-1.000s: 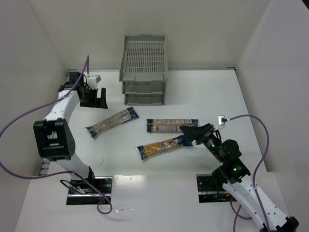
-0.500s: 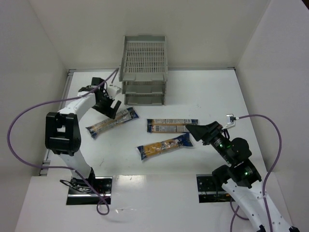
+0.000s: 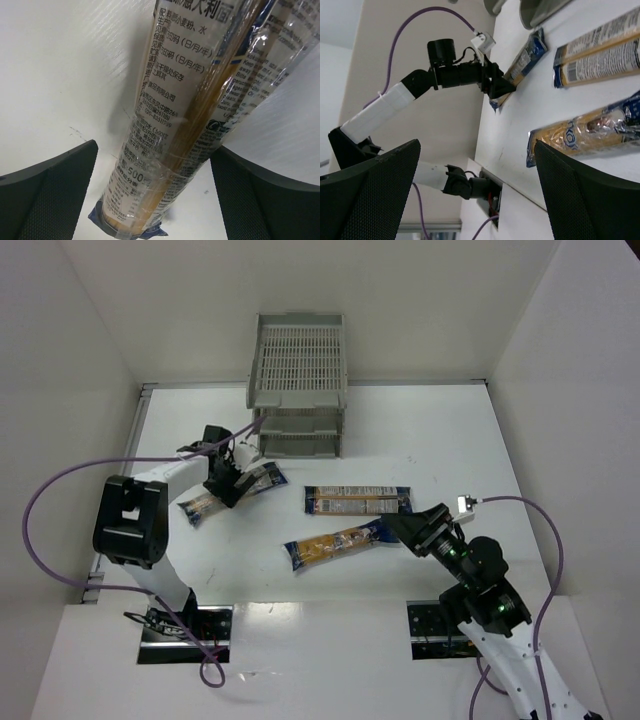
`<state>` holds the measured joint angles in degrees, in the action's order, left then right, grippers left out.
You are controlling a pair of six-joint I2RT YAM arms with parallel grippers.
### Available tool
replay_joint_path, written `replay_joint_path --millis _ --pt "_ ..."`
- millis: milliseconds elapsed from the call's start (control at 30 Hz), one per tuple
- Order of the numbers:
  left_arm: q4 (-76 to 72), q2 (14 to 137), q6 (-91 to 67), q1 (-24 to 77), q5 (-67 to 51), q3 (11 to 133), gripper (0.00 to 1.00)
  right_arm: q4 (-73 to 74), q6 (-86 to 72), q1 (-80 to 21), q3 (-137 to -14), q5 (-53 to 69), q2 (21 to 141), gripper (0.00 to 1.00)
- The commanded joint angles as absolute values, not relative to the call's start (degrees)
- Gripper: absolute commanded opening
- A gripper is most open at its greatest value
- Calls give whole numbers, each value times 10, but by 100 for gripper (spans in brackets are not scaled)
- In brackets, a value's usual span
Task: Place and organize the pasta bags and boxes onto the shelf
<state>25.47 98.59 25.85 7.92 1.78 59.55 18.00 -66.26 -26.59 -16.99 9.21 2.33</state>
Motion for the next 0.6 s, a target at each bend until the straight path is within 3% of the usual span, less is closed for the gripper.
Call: replay_joint_path --millis 0,167,233,300,400,567 --pt "182 975 277 88 54 565 100 143 -741 -264 -139 112 10 100" --pt "160 981 282 88 32 541 82 180 -756 -264 -141 125 2 100" --pt "152 986 287 93 26 524 52 180 -756 -264 -147 131 2 100" --pt "144 980 287 98 6 519 36 163 -751 -264 -147 155 2 100" --pt "149 974 301 98 -27 504 2 156 -752 -264 -142 162 2 100" --pt "167 921 311 98 -58 472 0 107 -733 -264 -128 191 2 100"
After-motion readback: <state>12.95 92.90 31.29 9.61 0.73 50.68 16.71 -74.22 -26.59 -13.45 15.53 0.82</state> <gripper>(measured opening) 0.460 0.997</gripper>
